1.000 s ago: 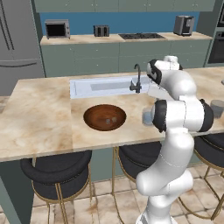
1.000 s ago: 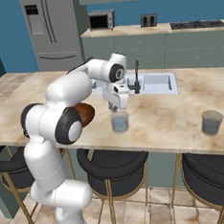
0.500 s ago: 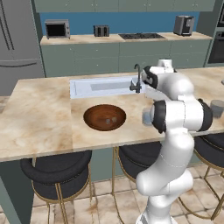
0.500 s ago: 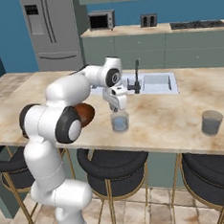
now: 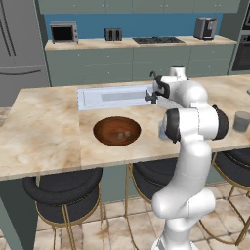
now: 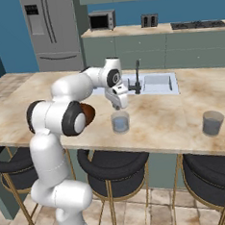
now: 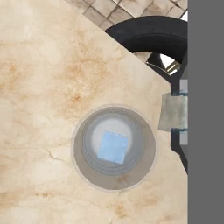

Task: There are four ice cubes in the ice bowl. Place two ice cubes in each glass of water.

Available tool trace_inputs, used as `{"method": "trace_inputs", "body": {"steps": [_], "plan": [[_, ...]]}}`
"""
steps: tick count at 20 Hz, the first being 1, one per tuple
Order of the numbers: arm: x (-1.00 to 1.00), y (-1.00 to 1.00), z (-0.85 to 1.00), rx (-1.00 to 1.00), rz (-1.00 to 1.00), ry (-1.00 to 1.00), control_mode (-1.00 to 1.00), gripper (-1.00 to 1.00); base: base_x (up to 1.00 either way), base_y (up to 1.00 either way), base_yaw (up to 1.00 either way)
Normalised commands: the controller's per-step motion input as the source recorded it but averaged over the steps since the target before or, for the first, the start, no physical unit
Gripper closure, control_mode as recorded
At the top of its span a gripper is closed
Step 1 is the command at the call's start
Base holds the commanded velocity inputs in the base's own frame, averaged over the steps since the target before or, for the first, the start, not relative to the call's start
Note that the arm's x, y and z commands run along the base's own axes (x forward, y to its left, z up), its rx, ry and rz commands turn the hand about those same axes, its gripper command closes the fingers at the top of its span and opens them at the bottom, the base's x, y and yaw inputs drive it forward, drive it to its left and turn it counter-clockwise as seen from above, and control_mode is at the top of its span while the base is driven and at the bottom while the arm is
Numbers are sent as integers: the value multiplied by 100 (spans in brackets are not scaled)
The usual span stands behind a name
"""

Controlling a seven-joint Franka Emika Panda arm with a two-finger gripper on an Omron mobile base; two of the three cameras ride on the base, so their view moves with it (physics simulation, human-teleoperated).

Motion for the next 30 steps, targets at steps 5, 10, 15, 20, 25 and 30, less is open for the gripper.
{"method": "trace_inputs", "body": {"steps": [5,10,15,20,25,30], "plan": [[7,-14,-20,0,0,0,-100,100,0,0,0],[24,-9,-26,0,0,0,-100,100,0,0,0],[36,0,-15,0,0,-3,-100,100,0,0,0],[29,0,-13,0,0,-1,-100,100,0,0,0],[12,0,-32,0,0,0,-100,100,0,0,0],[1,0,-35,0,0,0,-100,100,0,0,0]]}}
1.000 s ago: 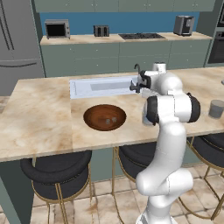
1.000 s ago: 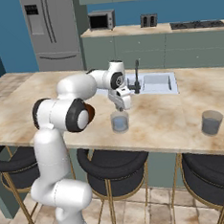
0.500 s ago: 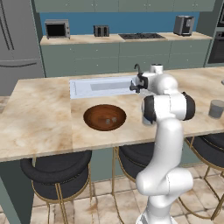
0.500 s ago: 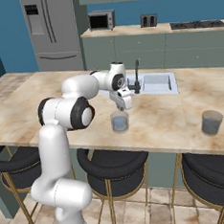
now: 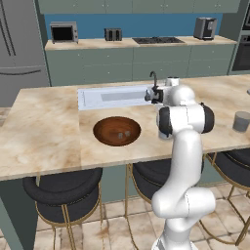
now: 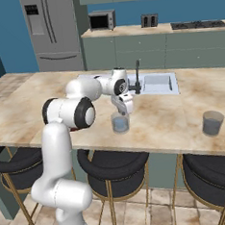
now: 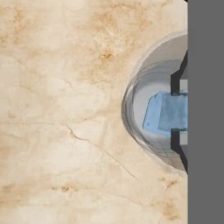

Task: There are four ice cubes in the ice bowl. Place two ice cubes in each glass of water.

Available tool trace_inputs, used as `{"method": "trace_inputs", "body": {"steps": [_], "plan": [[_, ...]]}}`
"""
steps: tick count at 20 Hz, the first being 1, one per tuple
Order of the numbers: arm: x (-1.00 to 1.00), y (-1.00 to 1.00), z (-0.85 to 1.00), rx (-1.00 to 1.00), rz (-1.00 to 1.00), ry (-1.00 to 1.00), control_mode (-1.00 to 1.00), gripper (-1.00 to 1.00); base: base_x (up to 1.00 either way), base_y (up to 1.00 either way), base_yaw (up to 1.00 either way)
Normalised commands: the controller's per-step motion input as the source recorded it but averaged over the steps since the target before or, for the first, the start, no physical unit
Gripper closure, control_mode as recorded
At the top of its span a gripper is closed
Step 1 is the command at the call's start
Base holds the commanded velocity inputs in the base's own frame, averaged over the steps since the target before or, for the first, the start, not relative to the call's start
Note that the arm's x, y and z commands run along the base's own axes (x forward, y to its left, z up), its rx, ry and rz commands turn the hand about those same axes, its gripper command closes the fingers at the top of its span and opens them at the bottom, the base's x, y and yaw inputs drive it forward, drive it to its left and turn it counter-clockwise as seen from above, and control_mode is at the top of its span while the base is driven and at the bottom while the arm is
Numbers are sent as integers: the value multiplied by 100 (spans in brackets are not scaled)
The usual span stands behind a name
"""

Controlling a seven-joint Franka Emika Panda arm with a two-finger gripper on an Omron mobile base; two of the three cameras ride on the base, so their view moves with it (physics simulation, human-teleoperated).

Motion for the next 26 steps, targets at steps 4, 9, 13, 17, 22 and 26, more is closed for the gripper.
{"method": "trace_inputs", "body": {"steps": [4,9,13,17,22,26], "plan": [[10,0,-30,0,0,0,-100,100,0,0,0],[4,0,-25,0,0,0,-100,100,0,0,0],[10,0,-13,0,0,0,-100,100,0,0,0],[1,-1,0,0,0,0,-100,100,0,0,0],[0,0,0,0,0,0,-100,100,0,0,0],[0,0,1,0,0,0,-100,-100,0,0,0]]}}
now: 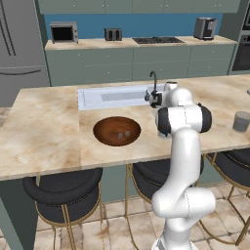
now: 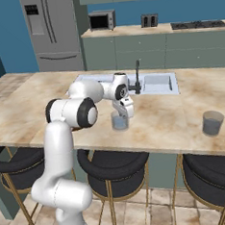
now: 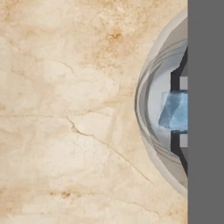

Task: There are four ice cubes in the ice bowl. Place two ice cubes in each glass of water.

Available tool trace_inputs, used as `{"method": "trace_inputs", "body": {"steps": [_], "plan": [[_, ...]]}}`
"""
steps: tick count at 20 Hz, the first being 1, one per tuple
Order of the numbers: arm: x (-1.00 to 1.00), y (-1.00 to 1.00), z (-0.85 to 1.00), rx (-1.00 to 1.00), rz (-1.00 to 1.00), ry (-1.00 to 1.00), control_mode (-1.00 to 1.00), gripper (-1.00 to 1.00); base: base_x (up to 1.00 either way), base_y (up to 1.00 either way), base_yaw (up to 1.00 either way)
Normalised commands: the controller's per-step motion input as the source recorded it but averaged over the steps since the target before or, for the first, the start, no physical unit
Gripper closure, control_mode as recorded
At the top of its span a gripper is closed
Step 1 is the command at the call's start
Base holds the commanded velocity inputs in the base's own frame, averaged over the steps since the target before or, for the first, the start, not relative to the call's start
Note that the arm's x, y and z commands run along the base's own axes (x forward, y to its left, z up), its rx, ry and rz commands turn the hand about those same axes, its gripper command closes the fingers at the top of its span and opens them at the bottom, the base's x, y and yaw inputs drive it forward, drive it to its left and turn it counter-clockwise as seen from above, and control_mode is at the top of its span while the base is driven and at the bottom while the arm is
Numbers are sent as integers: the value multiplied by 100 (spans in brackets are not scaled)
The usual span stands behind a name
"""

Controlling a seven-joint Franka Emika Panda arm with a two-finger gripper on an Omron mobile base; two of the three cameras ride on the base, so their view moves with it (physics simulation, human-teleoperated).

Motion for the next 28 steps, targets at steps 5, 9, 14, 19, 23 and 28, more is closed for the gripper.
{"method": "trace_inputs", "body": {"steps": [5,9,14,19,23,28], "plan": [[0,0,6,0,0,0,-100,-100,0,0,0],[0,0,4,0,0,0,-100,-100,0,0,0],[0,0,11,0,0,0,-100,-100,0,0,0],[0,2,2,0,0,0,-100,100,0,0,0],[7,2,0,0,0,0,-100,100,0,0,0],[0,6,0,0,0,0,-100,100,0,0,0]]}}
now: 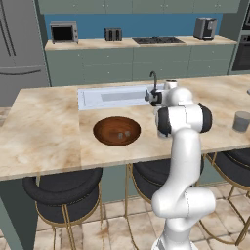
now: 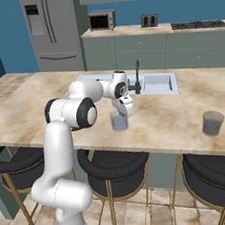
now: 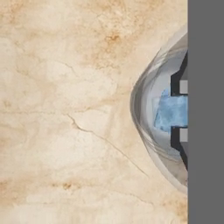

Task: There are four ice cubes in the ice bowl. Place two ice cubes in each glass of water.

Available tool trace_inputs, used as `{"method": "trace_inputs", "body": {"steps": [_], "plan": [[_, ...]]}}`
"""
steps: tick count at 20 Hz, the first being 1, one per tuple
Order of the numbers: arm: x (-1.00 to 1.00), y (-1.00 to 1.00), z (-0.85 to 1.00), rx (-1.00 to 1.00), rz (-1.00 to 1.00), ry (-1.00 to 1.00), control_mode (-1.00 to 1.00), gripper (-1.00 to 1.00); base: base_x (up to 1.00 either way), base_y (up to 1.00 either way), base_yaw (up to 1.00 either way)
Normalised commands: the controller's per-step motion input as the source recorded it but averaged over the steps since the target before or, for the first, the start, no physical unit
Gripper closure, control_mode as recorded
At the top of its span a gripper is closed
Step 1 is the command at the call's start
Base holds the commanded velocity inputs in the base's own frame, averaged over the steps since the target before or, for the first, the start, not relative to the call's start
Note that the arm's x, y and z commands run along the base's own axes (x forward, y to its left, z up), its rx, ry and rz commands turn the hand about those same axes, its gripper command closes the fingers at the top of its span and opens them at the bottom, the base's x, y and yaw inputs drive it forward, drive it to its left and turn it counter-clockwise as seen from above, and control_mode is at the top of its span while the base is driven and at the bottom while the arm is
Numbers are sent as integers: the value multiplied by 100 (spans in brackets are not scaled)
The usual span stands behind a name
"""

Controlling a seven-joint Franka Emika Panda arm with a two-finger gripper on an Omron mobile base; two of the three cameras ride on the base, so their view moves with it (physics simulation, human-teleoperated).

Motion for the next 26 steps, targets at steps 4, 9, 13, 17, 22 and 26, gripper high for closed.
{"method": "trace_inputs", "body": {"steps": [4,9,13,17,22,26], "plan": [[-1,14,9,0,0,0,-100,100,0,0,0],[-8,13,44,0,0,0,-100,100,0,0,0],[-29,1,34,0,0,0,-100,100,0,0,0],[-57,11,20,1,0,0,-100,100,0,0,0],[-67,80,9,2,0,-2,-100,-100,0,0,0],[-8,100,22,0,0,-9,-100,-100,0,0,0]]}}
